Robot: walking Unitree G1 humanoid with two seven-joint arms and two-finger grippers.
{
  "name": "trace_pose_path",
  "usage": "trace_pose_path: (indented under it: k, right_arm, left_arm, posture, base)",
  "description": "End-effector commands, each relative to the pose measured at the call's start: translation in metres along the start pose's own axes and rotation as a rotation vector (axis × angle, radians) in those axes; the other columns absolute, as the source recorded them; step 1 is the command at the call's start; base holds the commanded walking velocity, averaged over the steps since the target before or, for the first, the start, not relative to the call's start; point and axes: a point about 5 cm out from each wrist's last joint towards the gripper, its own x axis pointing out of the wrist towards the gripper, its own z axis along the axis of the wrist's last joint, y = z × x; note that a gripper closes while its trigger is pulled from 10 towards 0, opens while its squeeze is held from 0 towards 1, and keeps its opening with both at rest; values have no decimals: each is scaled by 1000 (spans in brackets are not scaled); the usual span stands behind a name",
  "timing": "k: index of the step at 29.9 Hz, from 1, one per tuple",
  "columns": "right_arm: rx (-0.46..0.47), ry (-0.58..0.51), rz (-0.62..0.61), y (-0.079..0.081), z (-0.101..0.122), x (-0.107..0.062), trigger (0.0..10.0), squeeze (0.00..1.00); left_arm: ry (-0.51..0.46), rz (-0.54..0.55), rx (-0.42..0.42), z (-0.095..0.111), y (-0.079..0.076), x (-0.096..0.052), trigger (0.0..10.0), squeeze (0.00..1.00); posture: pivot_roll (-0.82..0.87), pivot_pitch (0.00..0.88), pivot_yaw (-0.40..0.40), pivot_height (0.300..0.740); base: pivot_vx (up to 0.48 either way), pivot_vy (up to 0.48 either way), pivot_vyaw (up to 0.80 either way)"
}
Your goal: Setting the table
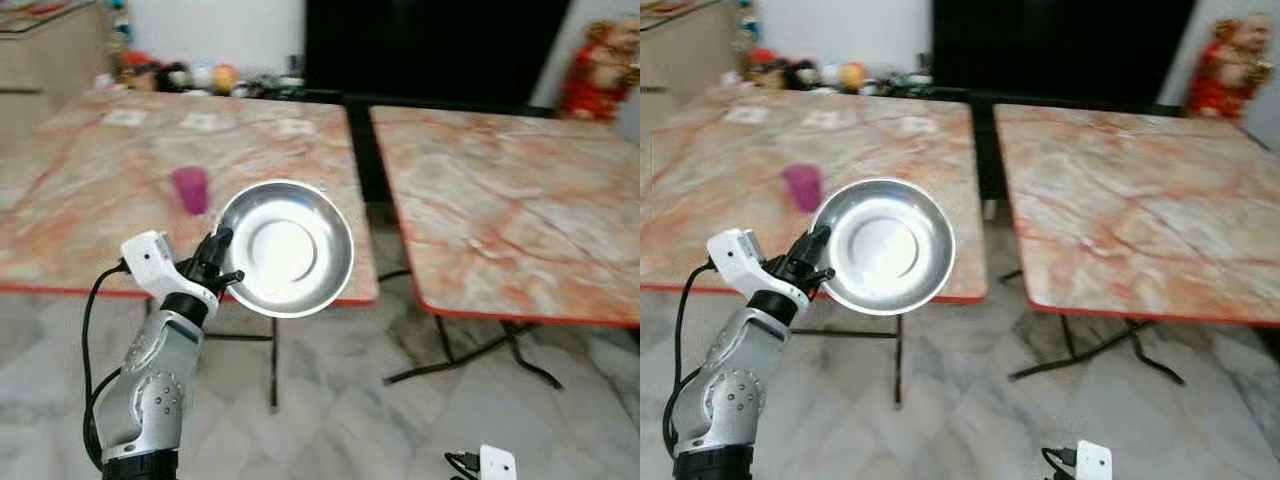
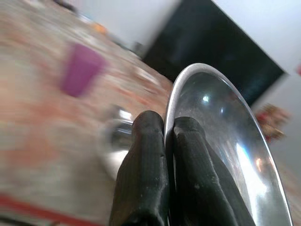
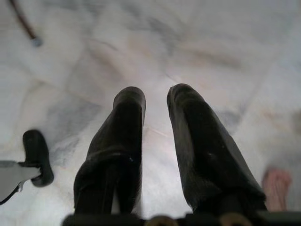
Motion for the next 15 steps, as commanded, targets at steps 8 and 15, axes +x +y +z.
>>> trace_pose_path:
  k: [8,15]
  right_arm:
    - [-10,-11,-2,0,2,0,10000,0]
    - [-15,-10,-2,-1,2,0,10000,0]
  left_arm:
    - [-24,0,6,4,-1,-1,10000,0]
    - [-20,2,9,2,-1,-1,10000,0]
  posture:
    - [119,5,-94,740]
    - [119,7,-100,740]
  base:
    - [0,0,800]
    - [0,0,800]
